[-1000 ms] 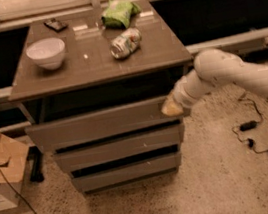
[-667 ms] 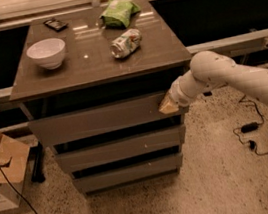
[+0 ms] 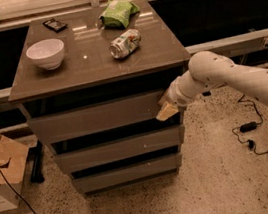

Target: Close top drawer

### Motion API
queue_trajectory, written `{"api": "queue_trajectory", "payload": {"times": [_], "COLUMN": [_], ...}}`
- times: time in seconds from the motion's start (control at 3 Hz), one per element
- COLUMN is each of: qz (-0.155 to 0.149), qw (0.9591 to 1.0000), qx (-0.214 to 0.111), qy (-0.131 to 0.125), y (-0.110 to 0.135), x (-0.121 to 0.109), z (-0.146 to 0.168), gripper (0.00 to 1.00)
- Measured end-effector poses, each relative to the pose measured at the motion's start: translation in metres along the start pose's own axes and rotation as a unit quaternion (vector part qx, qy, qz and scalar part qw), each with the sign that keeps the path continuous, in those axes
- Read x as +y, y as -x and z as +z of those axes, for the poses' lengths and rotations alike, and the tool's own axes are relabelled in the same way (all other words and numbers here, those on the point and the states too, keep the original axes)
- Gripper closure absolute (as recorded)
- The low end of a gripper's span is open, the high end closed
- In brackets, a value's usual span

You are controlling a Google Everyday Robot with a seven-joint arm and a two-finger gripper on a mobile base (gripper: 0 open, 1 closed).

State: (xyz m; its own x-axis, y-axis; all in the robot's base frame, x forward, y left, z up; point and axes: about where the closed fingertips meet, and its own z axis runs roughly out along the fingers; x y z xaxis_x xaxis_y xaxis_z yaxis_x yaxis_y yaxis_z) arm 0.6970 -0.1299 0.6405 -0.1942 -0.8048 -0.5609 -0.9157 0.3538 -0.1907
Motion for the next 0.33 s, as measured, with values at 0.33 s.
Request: {"api": "queue_trajectory", "payload": {"times": [0.33], "qz": [0.0], "qw": [1.0], "qx": [0.0], "qy": [0.0], "y": [0.0], "x": [0.0], "z": [0.0], "gripper": [0.0]}}
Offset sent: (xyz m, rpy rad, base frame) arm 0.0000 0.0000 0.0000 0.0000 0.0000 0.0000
